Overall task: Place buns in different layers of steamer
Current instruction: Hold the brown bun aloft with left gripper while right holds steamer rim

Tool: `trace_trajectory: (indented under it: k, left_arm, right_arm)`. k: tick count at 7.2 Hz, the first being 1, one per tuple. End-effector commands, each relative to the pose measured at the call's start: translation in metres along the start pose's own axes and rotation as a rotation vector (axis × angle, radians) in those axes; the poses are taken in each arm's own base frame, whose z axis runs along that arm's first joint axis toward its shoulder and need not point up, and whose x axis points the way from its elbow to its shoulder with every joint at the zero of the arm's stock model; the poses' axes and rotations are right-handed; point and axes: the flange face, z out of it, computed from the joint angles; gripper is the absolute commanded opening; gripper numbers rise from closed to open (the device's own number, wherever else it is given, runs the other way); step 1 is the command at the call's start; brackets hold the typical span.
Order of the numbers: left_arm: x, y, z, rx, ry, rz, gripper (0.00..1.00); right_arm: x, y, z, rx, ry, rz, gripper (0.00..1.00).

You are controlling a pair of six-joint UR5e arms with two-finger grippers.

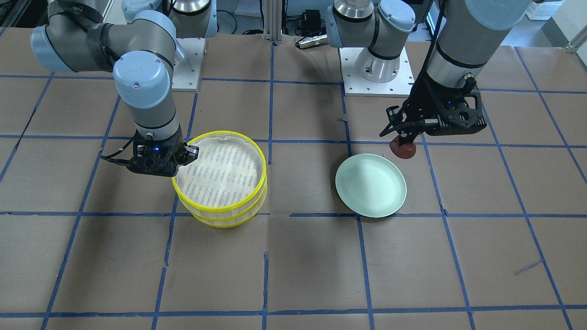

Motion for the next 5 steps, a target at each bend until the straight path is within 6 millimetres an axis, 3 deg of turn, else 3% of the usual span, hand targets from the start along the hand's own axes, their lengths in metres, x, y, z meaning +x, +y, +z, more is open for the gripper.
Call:
trace_trajectory:
  k: [1, 5]
  left_arm:
    - [0.0008, -0.0001, -0.0011, 0.003, 0.0, 0.002, 0.03]
    - [-0.0028, -0.0009, -0.0002, 0.0, 0.001, 0.006, 0.03]
  right_arm:
    - [-0.0008, 0.0072, 0.0117, -0.027, 0.004, -0.013, 0.06]
    - [-0.0015, 0.0045, 0.0074, -0.01, 0.002, -0.017, 0.06]
